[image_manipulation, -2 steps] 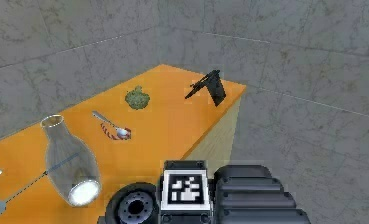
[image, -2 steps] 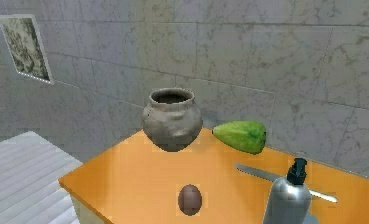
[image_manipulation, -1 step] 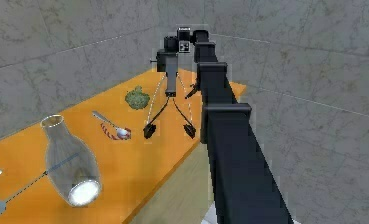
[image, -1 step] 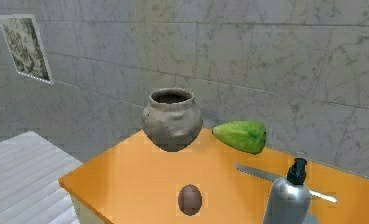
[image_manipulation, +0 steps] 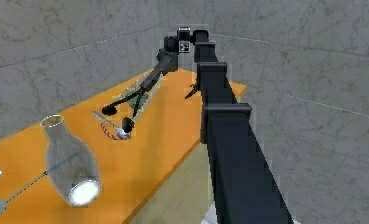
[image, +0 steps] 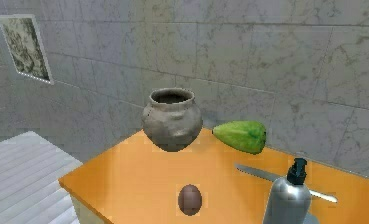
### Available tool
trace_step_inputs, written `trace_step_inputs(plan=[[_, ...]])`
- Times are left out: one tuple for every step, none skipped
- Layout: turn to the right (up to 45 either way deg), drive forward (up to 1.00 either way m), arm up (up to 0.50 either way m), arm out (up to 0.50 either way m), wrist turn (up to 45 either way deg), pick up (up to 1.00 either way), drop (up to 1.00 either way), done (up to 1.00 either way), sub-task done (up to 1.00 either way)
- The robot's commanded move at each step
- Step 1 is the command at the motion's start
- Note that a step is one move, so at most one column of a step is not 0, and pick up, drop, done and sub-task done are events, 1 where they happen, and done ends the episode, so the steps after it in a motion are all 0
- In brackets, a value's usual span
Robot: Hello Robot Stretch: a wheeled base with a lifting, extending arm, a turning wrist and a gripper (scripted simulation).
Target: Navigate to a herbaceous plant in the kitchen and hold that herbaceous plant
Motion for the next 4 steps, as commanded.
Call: trace_step_inputs(plan=[[0.0,0.00,0.00,0.00,45.0,0.00,0.00,0.00,0.00],[0.0,0.00,0.00,0.00,30.0,0.00,0.00,0.00,0.00],[0.0,0.00,-0.12,0.00,0.0,0.00,0.00,0.00,0.00],[0.0,0.00,0.00,0.00,0.0,1.00,0.00,0.00,0.00]])
